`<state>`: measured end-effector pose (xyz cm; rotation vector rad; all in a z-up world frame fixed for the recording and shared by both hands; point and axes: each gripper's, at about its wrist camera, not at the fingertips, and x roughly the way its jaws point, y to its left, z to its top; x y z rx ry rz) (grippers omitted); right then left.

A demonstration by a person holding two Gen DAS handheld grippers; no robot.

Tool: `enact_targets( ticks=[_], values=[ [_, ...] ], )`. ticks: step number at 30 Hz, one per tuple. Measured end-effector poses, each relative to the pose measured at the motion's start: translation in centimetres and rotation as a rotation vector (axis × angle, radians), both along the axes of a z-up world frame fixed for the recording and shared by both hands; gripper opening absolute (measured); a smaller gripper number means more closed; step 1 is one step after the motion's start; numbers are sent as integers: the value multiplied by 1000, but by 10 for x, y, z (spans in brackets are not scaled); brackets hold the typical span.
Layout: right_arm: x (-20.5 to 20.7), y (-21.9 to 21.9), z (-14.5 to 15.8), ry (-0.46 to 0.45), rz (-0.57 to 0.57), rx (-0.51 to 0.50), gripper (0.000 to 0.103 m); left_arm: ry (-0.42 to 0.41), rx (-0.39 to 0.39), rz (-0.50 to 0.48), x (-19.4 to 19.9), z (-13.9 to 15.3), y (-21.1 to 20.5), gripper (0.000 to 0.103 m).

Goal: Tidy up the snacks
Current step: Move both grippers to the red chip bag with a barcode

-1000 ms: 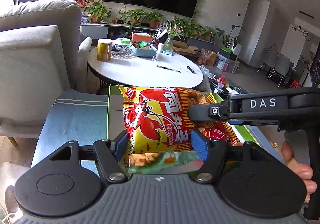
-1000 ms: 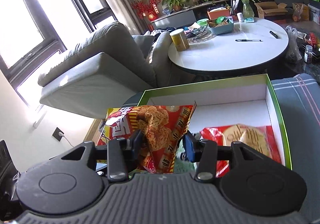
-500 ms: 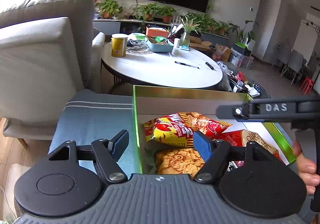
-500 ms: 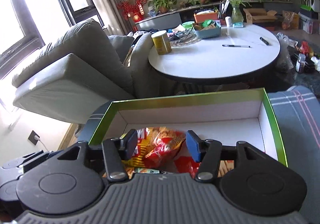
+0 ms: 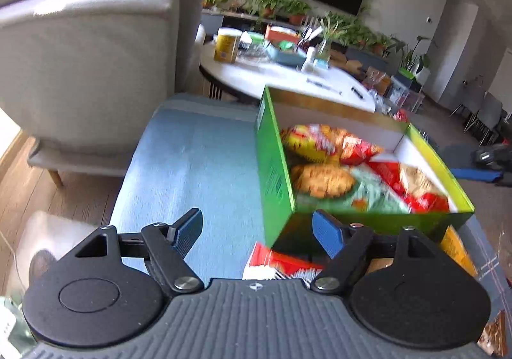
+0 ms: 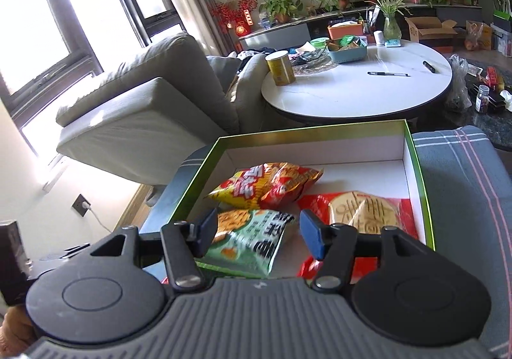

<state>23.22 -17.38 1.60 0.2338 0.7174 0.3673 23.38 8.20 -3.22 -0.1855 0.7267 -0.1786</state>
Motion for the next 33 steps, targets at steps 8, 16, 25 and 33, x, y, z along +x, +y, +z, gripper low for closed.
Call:
enact_targets(
  ticks=[8, 16, 25, 33],
  values=[
    [-49, -1, -1, -1, 32, 13, 74, 60, -51, -7, -25, -33, -7, 74],
    [-86, 9, -15, 29, 76, 36, 74, 64, -27, -73, -76, -33, -22, 74],
    [-105, 39, -35, 92, 119, 113, 74, 77, 18, -95, -131, -29, -45, 66],
    [-113, 42, -50, 150, 106, 137, 74, 43, -6, -10, -138, -15, -17, 66]
  ],
)
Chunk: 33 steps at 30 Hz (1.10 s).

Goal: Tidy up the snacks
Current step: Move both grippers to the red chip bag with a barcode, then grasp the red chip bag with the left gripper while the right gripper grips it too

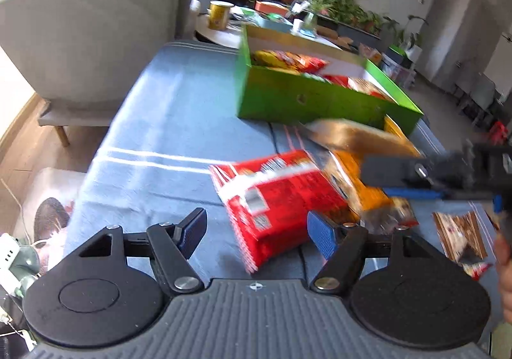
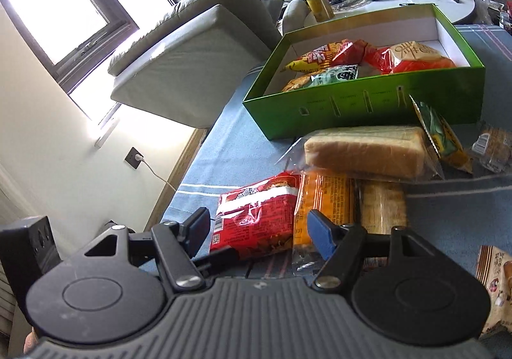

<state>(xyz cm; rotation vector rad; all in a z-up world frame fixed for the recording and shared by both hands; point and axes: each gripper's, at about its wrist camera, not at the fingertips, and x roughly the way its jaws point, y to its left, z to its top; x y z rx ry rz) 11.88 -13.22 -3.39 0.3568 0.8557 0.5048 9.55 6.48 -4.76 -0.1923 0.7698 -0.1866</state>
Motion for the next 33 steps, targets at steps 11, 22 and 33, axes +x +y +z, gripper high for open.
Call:
enact_targets(
  ticks=[11, 22, 33],
  values=[
    [-8, -4, -17, 128, 24, 72, 75, -27, -63, 4, 52, -10, 3, 66],
    [-7, -40, -27, 182, -195, 39, 74, 3, -116, -99, 8, -19, -5, 67],
    [-26, -50, -20, 200, -182, 72, 75, -32, -102, -46, 0, -5, 7, 67]
  ],
)
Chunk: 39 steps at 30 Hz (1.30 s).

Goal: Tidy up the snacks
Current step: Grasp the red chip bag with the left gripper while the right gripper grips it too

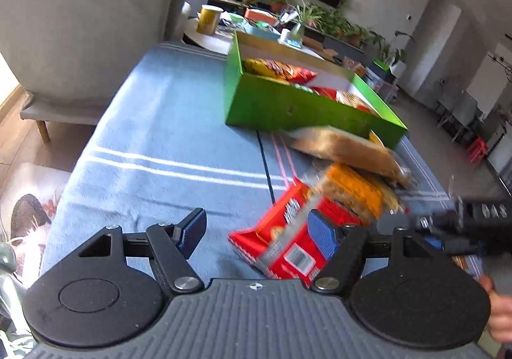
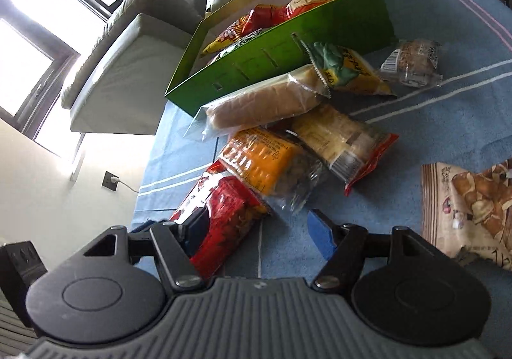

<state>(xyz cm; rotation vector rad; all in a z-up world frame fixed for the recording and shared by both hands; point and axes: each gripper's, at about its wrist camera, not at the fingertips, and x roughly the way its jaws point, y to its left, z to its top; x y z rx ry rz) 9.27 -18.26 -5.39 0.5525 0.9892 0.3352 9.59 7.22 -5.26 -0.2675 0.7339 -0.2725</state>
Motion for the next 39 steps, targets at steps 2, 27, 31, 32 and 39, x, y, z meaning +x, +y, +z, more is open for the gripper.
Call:
enact_targets(
  ticks=[2, 27, 31, 32, 39],
  values=[
    [0, 8, 0, 7, 21, 14, 75, 24, -11, -18, 11, -4, -1, 67],
    [10, 33, -10, 36, 92, 5, 55, 11, 26, -250, -26, -15, -52, 59],
    [6, 42, -4, 4, 101, -47, 54, -30, 99, -254, -39, -3, -63, 58],
    [4, 44, -1, -12, 104, -57, 54, -44, 98, -248, -42, 3, -62, 58],
    [-10, 36, 46, -168, 98, -35, 54, -182, 66, -241, -50, 53, -63, 58]
  ],
)
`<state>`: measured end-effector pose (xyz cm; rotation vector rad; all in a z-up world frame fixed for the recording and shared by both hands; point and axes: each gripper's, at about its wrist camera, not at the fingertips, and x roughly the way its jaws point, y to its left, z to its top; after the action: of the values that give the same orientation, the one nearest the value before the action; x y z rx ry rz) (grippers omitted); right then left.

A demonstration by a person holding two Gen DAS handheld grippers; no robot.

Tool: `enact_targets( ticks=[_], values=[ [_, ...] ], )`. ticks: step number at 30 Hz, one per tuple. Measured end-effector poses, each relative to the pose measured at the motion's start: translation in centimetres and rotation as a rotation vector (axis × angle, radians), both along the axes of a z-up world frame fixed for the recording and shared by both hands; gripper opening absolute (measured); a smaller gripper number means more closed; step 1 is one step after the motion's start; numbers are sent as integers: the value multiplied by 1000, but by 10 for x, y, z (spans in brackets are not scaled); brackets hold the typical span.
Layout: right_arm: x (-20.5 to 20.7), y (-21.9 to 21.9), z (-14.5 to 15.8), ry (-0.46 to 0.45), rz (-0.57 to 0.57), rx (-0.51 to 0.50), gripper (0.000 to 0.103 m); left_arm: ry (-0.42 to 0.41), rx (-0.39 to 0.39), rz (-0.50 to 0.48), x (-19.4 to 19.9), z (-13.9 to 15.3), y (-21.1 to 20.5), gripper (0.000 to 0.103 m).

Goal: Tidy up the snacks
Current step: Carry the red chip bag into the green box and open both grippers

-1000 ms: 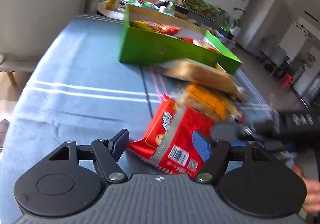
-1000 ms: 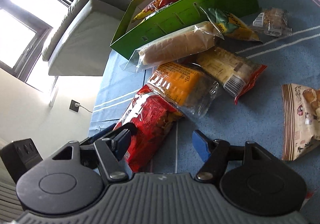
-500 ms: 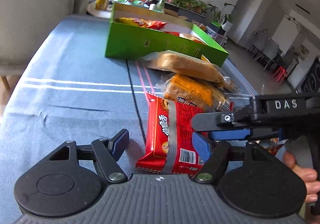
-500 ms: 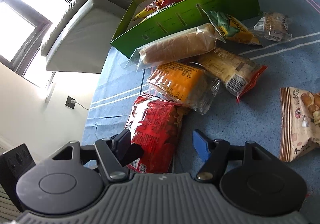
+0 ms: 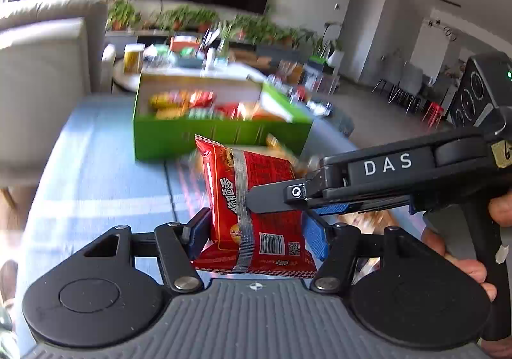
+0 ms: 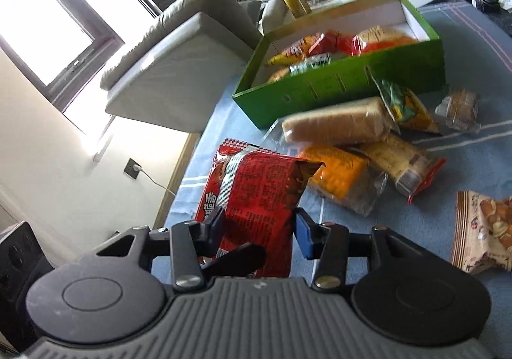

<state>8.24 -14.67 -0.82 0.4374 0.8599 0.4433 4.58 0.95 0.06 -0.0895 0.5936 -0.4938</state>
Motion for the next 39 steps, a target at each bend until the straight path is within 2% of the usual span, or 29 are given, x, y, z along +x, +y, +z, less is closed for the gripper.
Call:
enact_targets(
  ticks=[7, 15, 28, 39],
  values=[
    [14, -20, 34, -100, -46, 2, 54, -76, 28, -17, 26, 31, -28, 58],
    [49, -52, 44, -132, -117, 6, 56, -67, 42, -39, 75, 41, -60, 58],
    [130, -81, 38, -74, -196, 11, 56, -29, 60, -47, 168, 33, -94, 58],
    [204, -97, 12, 11, -215, 29, 56, 77, 50, -43, 256, 8, -102, 58]
  ],
)
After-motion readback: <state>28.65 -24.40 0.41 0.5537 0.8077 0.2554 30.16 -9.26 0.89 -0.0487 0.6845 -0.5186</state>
